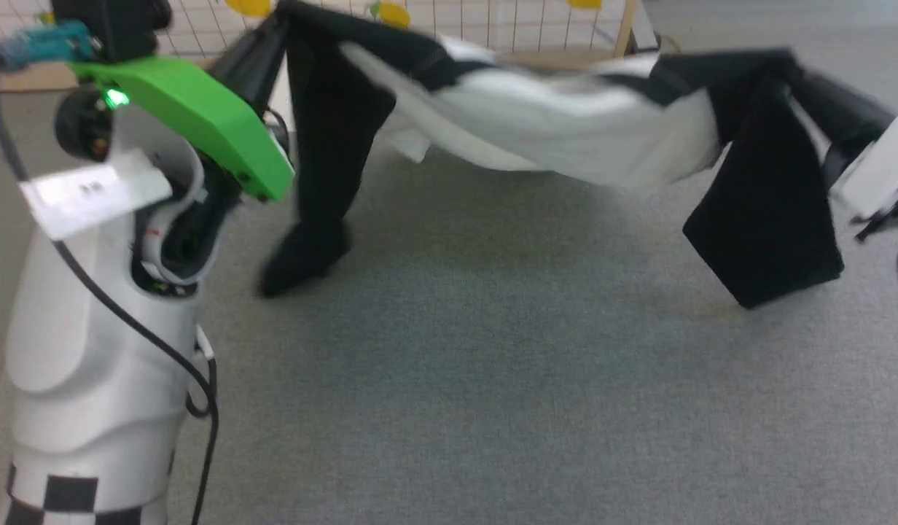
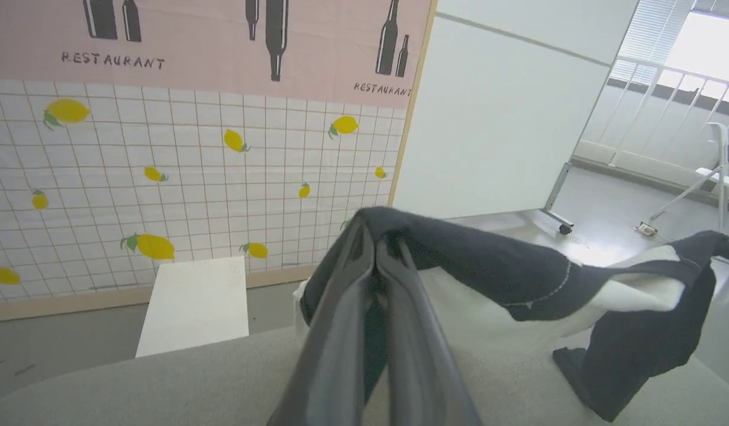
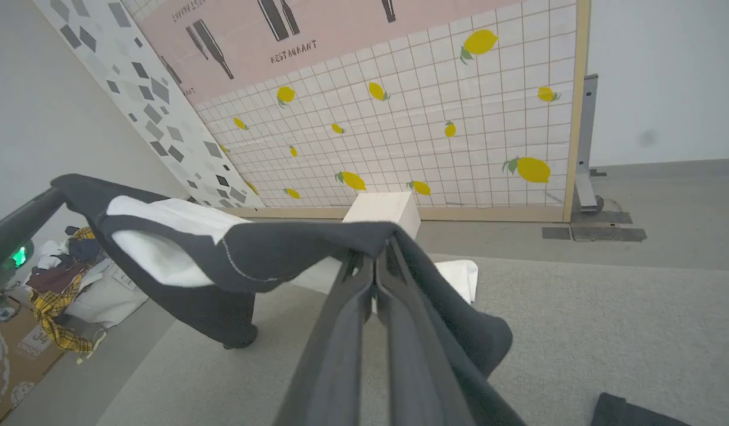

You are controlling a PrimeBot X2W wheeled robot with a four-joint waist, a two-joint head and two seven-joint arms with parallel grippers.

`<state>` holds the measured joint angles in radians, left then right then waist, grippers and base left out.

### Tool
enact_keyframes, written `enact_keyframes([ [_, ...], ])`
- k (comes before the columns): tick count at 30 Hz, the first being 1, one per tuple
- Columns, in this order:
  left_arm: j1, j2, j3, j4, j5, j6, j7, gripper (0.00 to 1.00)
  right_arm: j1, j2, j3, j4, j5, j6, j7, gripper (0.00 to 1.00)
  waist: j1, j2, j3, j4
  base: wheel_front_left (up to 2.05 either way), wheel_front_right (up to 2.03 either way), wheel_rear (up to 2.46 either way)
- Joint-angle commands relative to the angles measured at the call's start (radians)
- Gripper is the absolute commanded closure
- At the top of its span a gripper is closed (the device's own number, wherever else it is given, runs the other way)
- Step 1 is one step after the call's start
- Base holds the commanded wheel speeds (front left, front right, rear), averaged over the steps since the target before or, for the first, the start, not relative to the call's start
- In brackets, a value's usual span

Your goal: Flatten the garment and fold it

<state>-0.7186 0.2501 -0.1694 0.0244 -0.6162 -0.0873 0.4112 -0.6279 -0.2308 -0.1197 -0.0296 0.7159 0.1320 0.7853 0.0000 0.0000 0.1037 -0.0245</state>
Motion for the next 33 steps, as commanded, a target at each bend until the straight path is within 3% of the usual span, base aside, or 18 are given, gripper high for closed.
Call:
enact_keyframes([
  [1, -0.038, 0.009, 0.011, 0.001, -0.007, 0.001, 0.000, 1.00, -0.038, -0.004, -0.013, -0.006, 0.011, -0.001, 0.014, 1.00, 0.0000, 0.0000, -0.041, 0.019, 0.00, 0.00, 0.00],
  [8, -0.155, 0.034, 0.033, 0.030, -0.004, 0.008, 0.015, 1.00, -0.192, 0.035, -0.086, 0.019, 0.018, -0.001, 0.045, 1.00, 0.0000, 0.0000, -0.052, 0.026, 0.00, 0.00, 0.00],
  [15, -0.277, 0.052, 0.023, 0.119, 0.008, 0.003, 0.033, 1.00, -0.349, 0.092, -0.130, 0.113, -0.050, -0.001, 0.040, 1.00, 0.0000, 0.0000, -0.015, 0.025, 0.00, 0.00, 0.00],
  [27, -0.545, 0.100, -0.002, 0.330, 0.108, 0.028, 0.020, 1.00, -0.668, 0.149, -0.147, 0.316, -0.233, -0.001, -0.063, 1.00, 0.0000, 0.0000, 0.211, -0.008, 0.00, 0.00, 0.00],
  [33, -0.736, 0.116, -0.003, 0.429, 0.170, 0.044, -0.070, 1.00, -0.854, 0.161, -0.130, 0.416, -0.327, -0.001, -0.189, 1.00, 0.0000, 0.0000, 0.352, -0.030, 0.00, 0.00, 0.00],
])
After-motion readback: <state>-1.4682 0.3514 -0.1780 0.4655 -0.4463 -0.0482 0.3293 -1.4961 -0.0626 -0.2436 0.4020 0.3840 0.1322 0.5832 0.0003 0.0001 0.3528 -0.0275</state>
